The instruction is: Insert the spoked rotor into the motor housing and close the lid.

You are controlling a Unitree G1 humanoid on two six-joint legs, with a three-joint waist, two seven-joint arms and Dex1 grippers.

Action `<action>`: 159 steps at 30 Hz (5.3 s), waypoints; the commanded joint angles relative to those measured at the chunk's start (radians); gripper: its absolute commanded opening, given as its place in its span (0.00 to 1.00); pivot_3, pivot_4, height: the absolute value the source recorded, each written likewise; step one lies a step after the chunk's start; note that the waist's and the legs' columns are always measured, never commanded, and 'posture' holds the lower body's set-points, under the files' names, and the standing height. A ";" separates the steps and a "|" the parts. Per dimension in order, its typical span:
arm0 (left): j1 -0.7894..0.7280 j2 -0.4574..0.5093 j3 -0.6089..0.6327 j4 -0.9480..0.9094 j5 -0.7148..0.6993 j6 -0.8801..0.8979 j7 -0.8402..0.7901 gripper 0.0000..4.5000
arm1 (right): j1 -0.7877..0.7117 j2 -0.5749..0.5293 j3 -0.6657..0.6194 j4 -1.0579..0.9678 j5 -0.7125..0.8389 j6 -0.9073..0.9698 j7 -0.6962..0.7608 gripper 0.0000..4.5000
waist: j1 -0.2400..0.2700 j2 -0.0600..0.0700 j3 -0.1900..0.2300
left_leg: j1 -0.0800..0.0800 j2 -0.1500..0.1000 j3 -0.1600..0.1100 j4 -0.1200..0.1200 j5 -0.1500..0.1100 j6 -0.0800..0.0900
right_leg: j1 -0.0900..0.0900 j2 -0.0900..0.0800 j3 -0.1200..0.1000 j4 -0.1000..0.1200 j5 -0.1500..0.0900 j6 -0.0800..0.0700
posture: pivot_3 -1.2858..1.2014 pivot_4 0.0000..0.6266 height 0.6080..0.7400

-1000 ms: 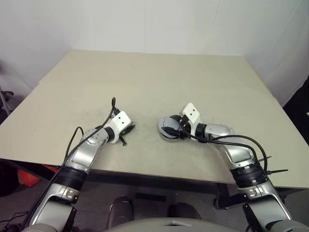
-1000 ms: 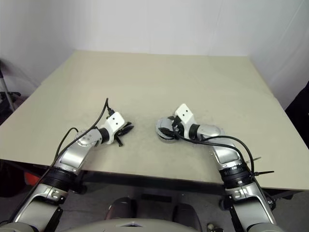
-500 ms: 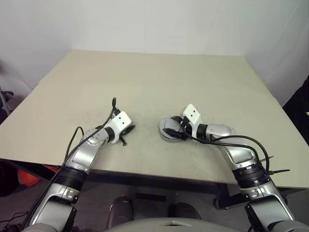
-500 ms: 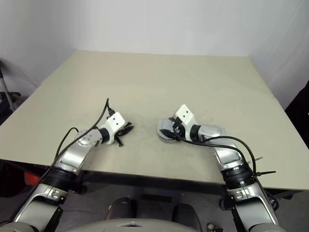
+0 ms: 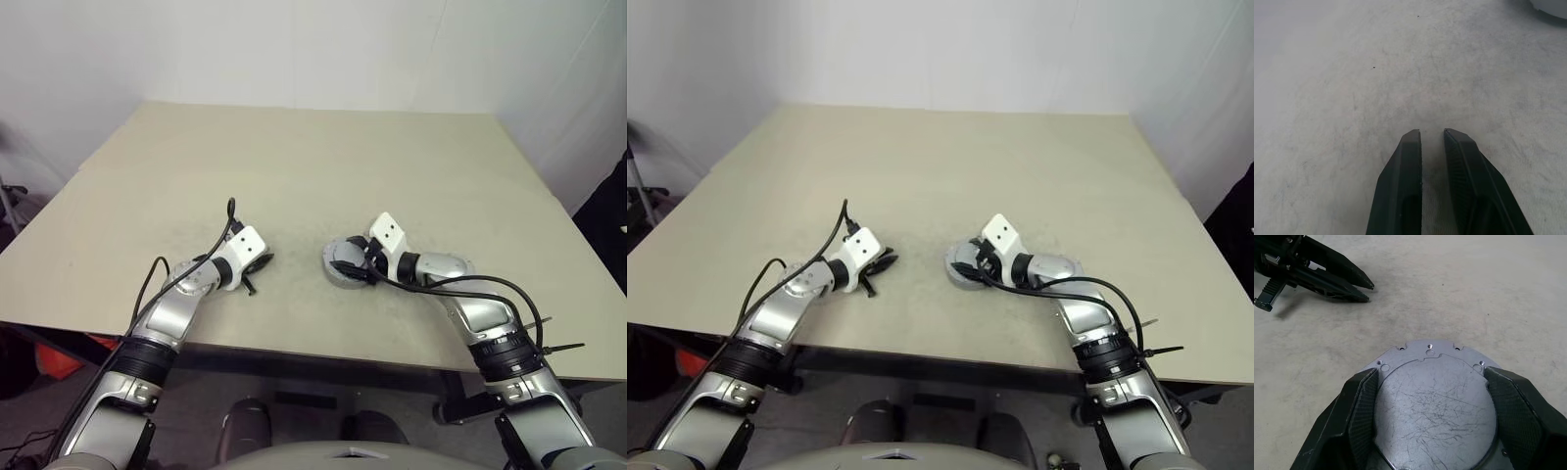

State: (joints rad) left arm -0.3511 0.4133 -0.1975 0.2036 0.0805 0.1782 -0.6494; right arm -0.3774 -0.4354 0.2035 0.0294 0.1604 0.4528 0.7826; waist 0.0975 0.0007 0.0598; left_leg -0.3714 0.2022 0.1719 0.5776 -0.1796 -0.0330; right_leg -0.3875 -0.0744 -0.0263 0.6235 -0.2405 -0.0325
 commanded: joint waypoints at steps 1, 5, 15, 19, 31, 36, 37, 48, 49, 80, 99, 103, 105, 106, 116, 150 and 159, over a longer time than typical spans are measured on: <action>-0.006 0.013 0.016 -0.020 -0.002 -0.015 0.005 0.18 | -0.014 -0.006 -0.001 0.010 -0.013 -0.010 0.000 0.67 | 0.000 0.000 0.000 | 0.000 0.000 0.000 0.000 0.000 0.000 | 0.000 0.000 0.000 0.000 0.000 0.000 | 0.52 0.00 1.00; -0.004 0.005 0.021 -0.034 -0.017 0.004 0.004 0.18 | -0.010 -0.027 0.025 0.036 -0.047 0.018 -0.005 0.67 | 0.000 0.000 0.000 | 0.002 0.000 0.000 0.000 0.000 0.000 | 0.002 0.000 0.000 0.000 0.000 0.000 | 0.52 0.00 1.00; -0.028 -0.052 0.047 -0.082 -0.099 0.103 0.001 0.18 | -0.004 -0.044 0.048 0.071 -0.071 0.018 -0.014 0.67 | 0.003 0.000 -0.001 | 0.009 -0.001 0.000 0.000 -0.002 0.003 | 0.011 0.000 0.000 0.000 0.000 0.000 | 0.52 0.00 1.00; -0.105 -0.163 0.136 -0.126 -0.271 0.297 0.016 0.18 | -0.011 -0.040 0.049 0.083 -0.073 0.014 -0.017 0.67 | 0.005 0.000 -0.001 | 0.011 -0.001 0.001 0.000 -0.002 0.003 | 0.013 -0.001 0.000 -0.001 0.000 0.000 | 0.52 0.00 1.00; -0.248 -0.276 0.161 -0.024 -0.457 0.487 -0.037 0.00 | -0.019 -0.035 0.050 0.096 -0.077 0.000 -0.038 0.67 | 0.002 0.000 -0.001 | 0.017 -0.001 0.002 0.000 -0.002 0.004 | 0.019 0.000 0.000 -0.002 -0.001 0.001 | 0.52 0.00 1.00; -0.285 -0.301 0.142 0.042 -0.492 0.583 -0.074 0.00 | -0.014 -0.035 0.048 0.089 -0.077 0.001 -0.046 0.67 | 0.002 0.000 -0.001 | 0.017 -0.001 0.002 0.000 -0.002 0.004 | 0.019 0.000 0.001 -0.003 -0.003 0.005 | 0.52 0.00 1.00; -0.294 -0.307 0.140 0.066 -0.495 0.599 -0.075 0.00 | -0.014 -0.035 0.048 0.088 -0.076 0.001 -0.048 0.67 | 0.002 0.000 -0.001 | 0.017 -0.001 0.002 0.000 -0.002 0.004 | 0.019 -0.001 0.001 -0.003 -0.004 0.006 | 0.52 0.00 1.00; -0.282 -0.286 0.047 0.132 -0.402 0.635 -0.036 0.00 | -0.027 -0.028 0.029 0.095 -0.077 0.008 -0.083 0.67 | 0.001 0.000 -0.001 | 0.021 -0.001 0.000 -0.001 -0.002 0.004 | 0.022 -0.001 0.001 -0.006 -0.005 0.008 | 0.52 0.00 1.00; -0.276 -0.285 0.047 0.124 -0.404 0.640 -0.035 0.00 | -0.028 -0.027 0.029 0.094 -0.076 0.009 -0.084 0.67 | 0.001 0.000 -0.001 | 0.021 -0.001 0.000 -0.001 -0.002 0.004 | 0.022 -0.001 0.001 -0.006 -0.005 0.008 | 0.52 0.00 1.00; -0.252 -0.289 0.039 0.068 -0.441 0.689 -0.047 0.00 | -0.048 -0.064 -0.203 -0.243 0.200 0.298 -0.062 0.99 | 0.008 0.002 0.000 | 0.005 -0.004 0.000 -0.007 -0.007 0.011 | 0.012 -0.001 0.000 -0.018 0.000 0.005 | 0.52 0.00 1.00; -0.260 -0.292 0.043 0.088 -0.440 0.670 -0.049 0.00 | -0.091 0.233 -0.824 -0.086 0.539 1.162 -0.462 0.99 | 0.030 0.007 -0.002 | 0.006 -0.004 0.001 -0.007 -0.004 0.007 | 0.013 -0.002 0.000 -0.017 0.000 0.005 | 0.52 0.00 1.00; -0.263 -0.289 0.043 0.093 -0.439 0.666 -0.049 0.00 | -0.075 0.220 -0.799 -0.091 0.538 1.162 -0.488 0.99 | 0.030 0.010 -0.003 | 0.008 -0.004 0.001 -0.007 -0.003 0.006 | 0.014 -0.002 0.001 -0.017 0.000 0.006 | 0.52 0.00 1.00; -0.264 -0.288 0.043 0.095 -0.438 0.664 -0.049 0.00 | -0.069 0.204 -0.794 -0.078 0.537 1.162 -0.486 0.99 | 0.031 0.010 -0.003 | 0.010 -0.004 0.001 -0.009 -0.003 0.004 | 0.015 -0.002 0.001 -0.017 0.000 0.006 | 0.52 0.00 1.00; -0.263 -0.288 0.043 0.096 -0.437 0.663 -0.049 0.00 | -0.064 0.195 -0.791 -0.071 0.544 1.162 -0.484 0.99 | 0.032 0.010 -0.003 | 0.011 -0.004 0.001 -0.010 -0.002 0.004 | 0.016 -0.002 0.001 -0.017 0.000 0.006 | 0.52 0.00 1.00; -0.265 -0.285 0.042 0.104 -0.431 0.650 -0.042 0.00 | -0.079 0.251 -0.813 -0.027 0.727 1.162 -0.541 0.99 | 0.035 0.012 -0.004 | 0.013 -0.004 0.001 -0.012 -0.002 0.003 | 0.016 -0.002 0.001 -0.017 -0.001 0.007 | 0.52 0.00 1.00; -0.298 -0.312 0.484 0.136 -0.645 0.590 0.162 0.00 | -0.384 0.504 -1.120 0.128 0.661 1.039 -0.749 0.46 | 0.028 0.013 -0.005 | -0.005 -0.005 0.001 -0.015 0.005 -0.008 | -0.005 -0.001 0.000 -0.011 0.004 0.009 | 0.52 0.00 1.00; -0.250 -0.373 0.825 -0.009 -1.087 0.738 0.320 0.28 | -0.516 0.628 -1.133 0.236 0.786 0.931 -0.825 0.46 | 0.032 0.013 -0.004 | -0.015 -0.007 0.003 -0.014 0.003 -0.004 | -0.013 0.000 -0.003 -0.010 0.004 0.008 | 0.52 0.00 1.00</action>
State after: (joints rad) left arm -0.6044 0.0464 0.5889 0.2531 -0.9092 0.8897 -0.3516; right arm -0.8169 0.1155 -0.9384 0.2688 0.8569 1.4087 -0.0465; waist 0.1297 0.0133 0.0555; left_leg -0.3865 0.1938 0.1743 0.5634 -0.1770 -0.0371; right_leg -0.4008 -0.0743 -0.0291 0.6136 -0.2367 -0.0242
